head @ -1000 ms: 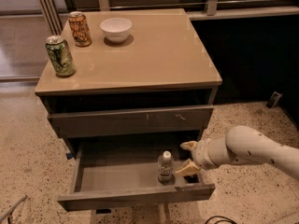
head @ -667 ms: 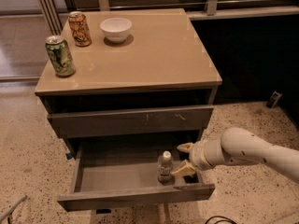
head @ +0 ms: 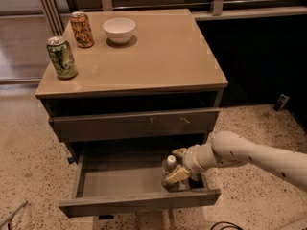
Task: Pick blue plastic bottle from middle drawer and place on counter
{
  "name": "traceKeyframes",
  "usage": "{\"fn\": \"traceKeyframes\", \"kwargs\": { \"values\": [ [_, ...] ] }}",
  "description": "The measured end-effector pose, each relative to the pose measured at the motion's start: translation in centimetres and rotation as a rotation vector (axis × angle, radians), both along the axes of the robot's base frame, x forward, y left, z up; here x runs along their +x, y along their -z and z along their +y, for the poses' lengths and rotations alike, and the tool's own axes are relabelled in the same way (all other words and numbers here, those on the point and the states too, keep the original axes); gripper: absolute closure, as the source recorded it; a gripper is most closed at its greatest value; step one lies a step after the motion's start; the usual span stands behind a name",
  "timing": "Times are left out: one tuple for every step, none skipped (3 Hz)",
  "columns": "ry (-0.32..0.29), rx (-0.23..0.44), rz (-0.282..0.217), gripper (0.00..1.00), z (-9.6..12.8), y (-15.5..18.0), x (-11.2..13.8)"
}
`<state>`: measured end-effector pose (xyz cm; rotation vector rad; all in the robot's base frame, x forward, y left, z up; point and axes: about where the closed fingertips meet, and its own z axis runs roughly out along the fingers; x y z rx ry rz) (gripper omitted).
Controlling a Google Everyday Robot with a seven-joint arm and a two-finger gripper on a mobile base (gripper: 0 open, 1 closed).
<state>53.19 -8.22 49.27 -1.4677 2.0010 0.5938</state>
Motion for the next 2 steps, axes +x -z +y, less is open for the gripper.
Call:
{"fn": "traceKeyframes", "kwargs": {
  "values": [
    [-0.024,0.012,0.013,0.31,1.57,1.15,0.53],
    [-0.024,0.012,0.014,0.58,1.61,1.18,0.53]
  ]
}}
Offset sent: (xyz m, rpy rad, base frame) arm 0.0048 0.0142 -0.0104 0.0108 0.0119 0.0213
